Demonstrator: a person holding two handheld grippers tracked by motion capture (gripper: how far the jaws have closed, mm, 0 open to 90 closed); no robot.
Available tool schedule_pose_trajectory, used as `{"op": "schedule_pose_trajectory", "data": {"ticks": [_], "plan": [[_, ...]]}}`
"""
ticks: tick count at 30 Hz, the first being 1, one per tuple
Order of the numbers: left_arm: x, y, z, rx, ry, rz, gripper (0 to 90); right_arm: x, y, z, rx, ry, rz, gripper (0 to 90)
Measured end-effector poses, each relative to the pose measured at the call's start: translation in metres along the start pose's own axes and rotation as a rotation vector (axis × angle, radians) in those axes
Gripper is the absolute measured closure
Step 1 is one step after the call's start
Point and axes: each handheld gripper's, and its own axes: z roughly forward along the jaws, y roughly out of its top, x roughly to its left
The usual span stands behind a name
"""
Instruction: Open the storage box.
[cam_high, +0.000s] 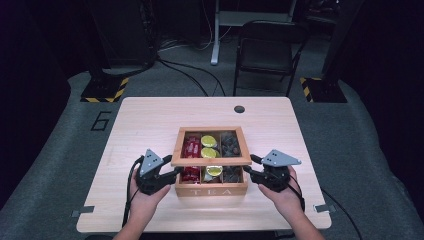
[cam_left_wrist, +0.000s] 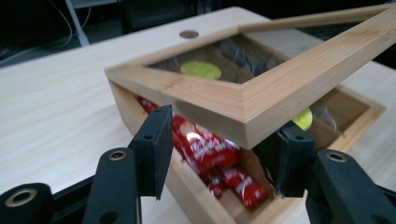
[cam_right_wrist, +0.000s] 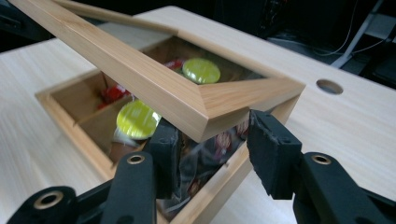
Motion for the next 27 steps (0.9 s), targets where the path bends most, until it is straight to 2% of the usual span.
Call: {"op": "schedule_pose_trajectory", "data": {"ticks": [4,9,12,15,20,23,27], "plan": [[0.004,0.014,-0.001,-0.022,0.012,0.018,48.8,-0.007,0.015,-0.001,-0.02,-0.001,0.002,55.2],[0.004,0.029,0.001,-0.011,0.044,0.069,49.8,-0.013,0.027,0.001,-0.024,-0.012,-0.022,53.4],[0.007,0.039,0.002,-0.015,0.057,0.079,50.6,-0.017,0.036,0.002,-0.032,-0.018,-0.019,53.4],[0.011,0.049,0.003,-0.02,0.059,0.077,51.5,-0.021,0.046,0.004,-0.038,-0.025,-0.019,53.4],[0.022,0.062,0.006,-0.035,0.048,0.039,54.3,-0.025,0.057,0.011,-0.02,-0.044,-0.039,52.5],[0.025,0.066,0.008,-0.05,0.046,0.017,55.2,-0.029,0.061,0.017,-0.008,-0.057,-0.035,52.5],[0.03,0.072,0.01,-0.041,0.054,0.022,58.4,-0.037,0.066,0.027,0.003,-0.069,-0.018,54.3]]}}
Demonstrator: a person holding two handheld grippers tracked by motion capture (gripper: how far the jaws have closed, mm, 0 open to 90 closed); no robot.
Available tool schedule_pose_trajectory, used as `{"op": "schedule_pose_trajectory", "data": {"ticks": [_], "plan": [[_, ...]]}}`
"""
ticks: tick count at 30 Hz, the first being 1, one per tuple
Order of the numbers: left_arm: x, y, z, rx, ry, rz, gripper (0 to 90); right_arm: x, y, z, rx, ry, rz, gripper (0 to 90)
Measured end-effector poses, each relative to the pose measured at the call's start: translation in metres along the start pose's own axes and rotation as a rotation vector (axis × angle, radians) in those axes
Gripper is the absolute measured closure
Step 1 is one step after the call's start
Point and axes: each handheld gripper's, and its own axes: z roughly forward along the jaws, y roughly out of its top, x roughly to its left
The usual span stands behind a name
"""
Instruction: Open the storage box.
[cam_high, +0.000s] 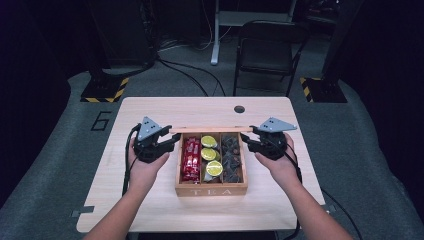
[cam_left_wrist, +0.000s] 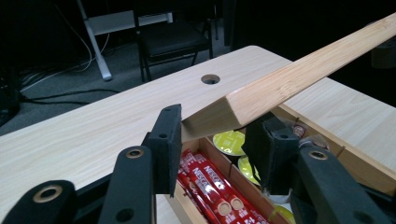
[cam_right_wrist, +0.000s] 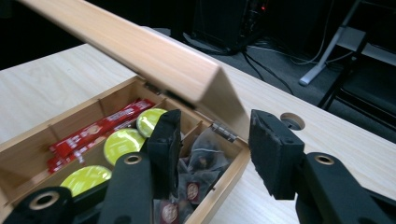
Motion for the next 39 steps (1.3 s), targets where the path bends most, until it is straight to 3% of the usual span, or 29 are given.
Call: {"op": "schedule_pose_trajectory", "data": {"ticks": [6,15,18,19,22,39], "plan": [[0.004,0.006,0.003,-0.004,-0.004,-0.013,59.1,-0.008,0.007,0.009,-0.007,-0.003,0.066,56.0],[0.007,0.013,0.007,-0.015,0.011,0.02,59.9,-0.008,0.015,0.014,-0.008,-0.029,0.031,59.4],[0.008,0.012,0.009,-0.018,0.015,0.019,55.3,-0.008,0.017,0.015,-0.01,-0.035,0.029,59.9],[0.007,0.012,0.011,-0.024,0.019,0.021,55.1,-0.009,0.018,0.015,-0.012,-0.036,0.008,60.0],[0.007,0.011,0.016,-0.014,0.035,0.028,53.6,-0.01,0.019,0.016,-0.013,-0.041,0.026,60.1],[0.027,-0.004,0.036,0.043,0.027,-0.049,52.6,-0.015,0.026,0.021,-0.01,-0.035,0.041,60.3]]}}
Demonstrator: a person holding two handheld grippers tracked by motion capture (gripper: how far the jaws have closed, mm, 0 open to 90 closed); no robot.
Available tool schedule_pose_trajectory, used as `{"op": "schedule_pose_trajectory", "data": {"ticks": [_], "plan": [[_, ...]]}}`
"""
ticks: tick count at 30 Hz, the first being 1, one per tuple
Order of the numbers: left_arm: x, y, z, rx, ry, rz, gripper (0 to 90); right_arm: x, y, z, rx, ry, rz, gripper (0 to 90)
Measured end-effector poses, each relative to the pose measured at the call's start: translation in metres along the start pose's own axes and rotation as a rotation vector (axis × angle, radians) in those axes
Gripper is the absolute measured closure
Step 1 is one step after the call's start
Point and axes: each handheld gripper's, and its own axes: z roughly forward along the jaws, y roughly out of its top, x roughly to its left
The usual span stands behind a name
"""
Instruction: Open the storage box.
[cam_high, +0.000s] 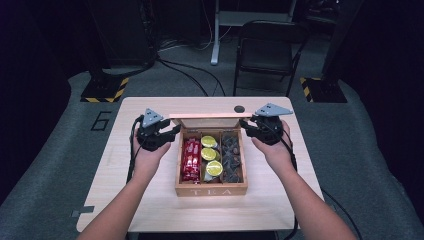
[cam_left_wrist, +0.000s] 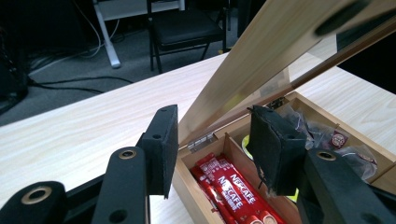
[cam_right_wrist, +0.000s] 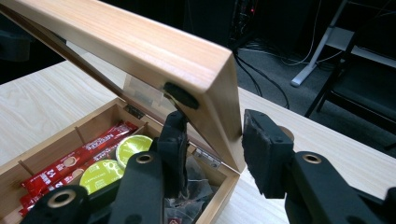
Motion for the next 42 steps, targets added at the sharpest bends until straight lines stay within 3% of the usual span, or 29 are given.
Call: {"op": "schedule_pose_trajectory", "data": {"ticks": [4,11,21,26,30,42], "plan": [[0.001,-0.001,0.004,0.001,-0.02,-0.015,49.7,-0.001,0.002,0.001,0.005,-0.003,0.003,60.3],[0.002,-0.002,0.014,0.008,0.009,-0.01,48.7,-0.002,0.003,0.003,0.012,-0.004,0.008,60.1],[0.001,0.001,0.015,-0.027,0.002,-0.017,61.1,-0.002,0.003,0.005,0.017,-0.005,0.008,59.7],[0.002,0.004,0.018,-0.029,0.009,-0.023,61.3,-0.004,0.003,0.007,0.013,-0.005,0.0,58.7],[0.003,0.007,0.019,-0.02,0.009,-0.019,61.8,-0.004,0.004,0.011,0.011,-0.005,0.025,56.3],[0.005,0.012,0.021,-0.009,0.009,-0.028,62.2,-0.002,0.007,0.012,-0.002,-0.022,0.012,53.6]]}}
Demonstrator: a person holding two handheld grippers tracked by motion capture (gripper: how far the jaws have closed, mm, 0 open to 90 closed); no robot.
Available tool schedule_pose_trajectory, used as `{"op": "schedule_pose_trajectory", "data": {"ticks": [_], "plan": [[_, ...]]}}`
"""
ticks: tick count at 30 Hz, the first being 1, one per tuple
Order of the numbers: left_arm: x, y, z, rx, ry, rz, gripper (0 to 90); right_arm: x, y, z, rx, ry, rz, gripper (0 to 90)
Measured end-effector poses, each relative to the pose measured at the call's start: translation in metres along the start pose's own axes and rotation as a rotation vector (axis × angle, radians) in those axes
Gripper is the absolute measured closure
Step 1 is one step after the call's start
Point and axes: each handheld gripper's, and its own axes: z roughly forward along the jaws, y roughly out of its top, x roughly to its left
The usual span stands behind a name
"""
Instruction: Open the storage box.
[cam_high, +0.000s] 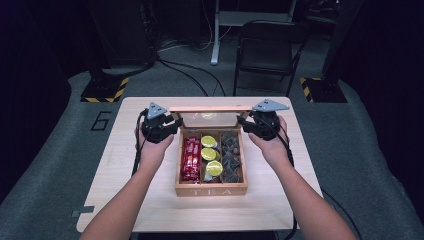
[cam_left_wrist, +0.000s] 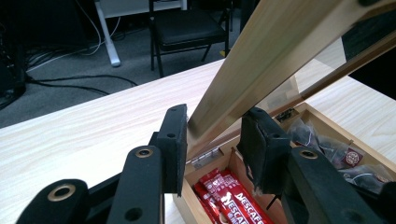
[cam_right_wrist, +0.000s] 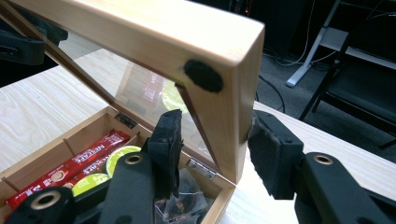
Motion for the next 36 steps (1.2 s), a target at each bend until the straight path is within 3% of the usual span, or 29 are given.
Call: {"op": "schedule_pose_trajectory", "data": {"ticks": [10,17,36], "plan": [[0.003,0.005,0.003,0.009,-0.002,-0.012,62.3,-0.001,-0.003,0.004,0.008,-0.001,0.002,48.6],[0.005,0.008,0.005,0.018,-0.004,-0.018,62.6,-0.004,-0.012,0.015,0.033,-0.026,-0.037,44.4],[0.01,0.018,0.014,0.031,0.018,-0.038,63.4,-0.014,-0.033,0.042,0.057,-0.038,0.006,47.2]]}}
